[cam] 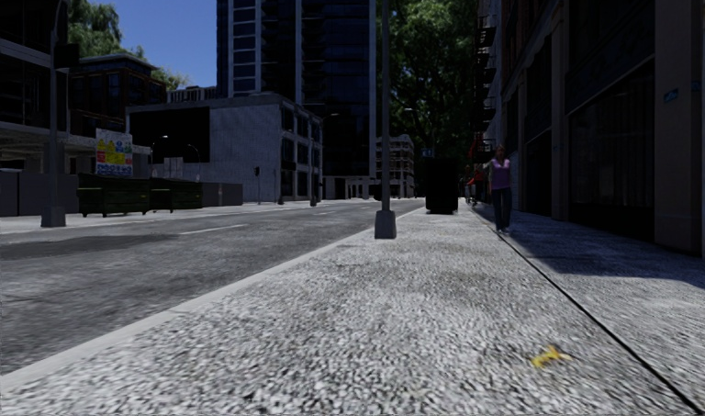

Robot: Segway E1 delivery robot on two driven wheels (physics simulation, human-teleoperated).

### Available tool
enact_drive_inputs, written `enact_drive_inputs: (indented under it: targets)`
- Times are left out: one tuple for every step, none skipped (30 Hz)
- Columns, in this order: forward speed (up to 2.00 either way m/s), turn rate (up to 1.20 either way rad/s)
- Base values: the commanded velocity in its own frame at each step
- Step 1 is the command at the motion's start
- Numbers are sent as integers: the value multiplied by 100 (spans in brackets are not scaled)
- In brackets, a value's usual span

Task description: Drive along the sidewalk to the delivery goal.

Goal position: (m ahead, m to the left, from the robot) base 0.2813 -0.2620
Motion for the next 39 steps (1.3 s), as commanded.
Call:
enact_drive_inputs:
  targets:
    - [128,-20]
    - [128,-20]
    - [128,-20]
    - [128,-20]
    - [128,-20]
    - [128,-20]
    - [128,-20]
    - [128,-16]
    - [127,0]
    - [109,0]
    - [0,0]
    - [0,0]
    - [0,0]
    - [0,0]
    - [0,0]
    - [0,0]
    - [0,0]
    - [0,0]
    - [0,0]
    - [0,0]
    - [0,0]
    - [0,0]
    - [0,0]
    - [0,0]
    - [0,0]
    - [0,0]
    - [0,0]
    - [0,0]
    - [0,0]
    - [0,0]
    - [0,0]
    - [0,0]
    - [0,0]
    - [0,0]
    - [0,0]
    - [0,0]
    - [0,0]
    - [0,0]
    - [0,0]
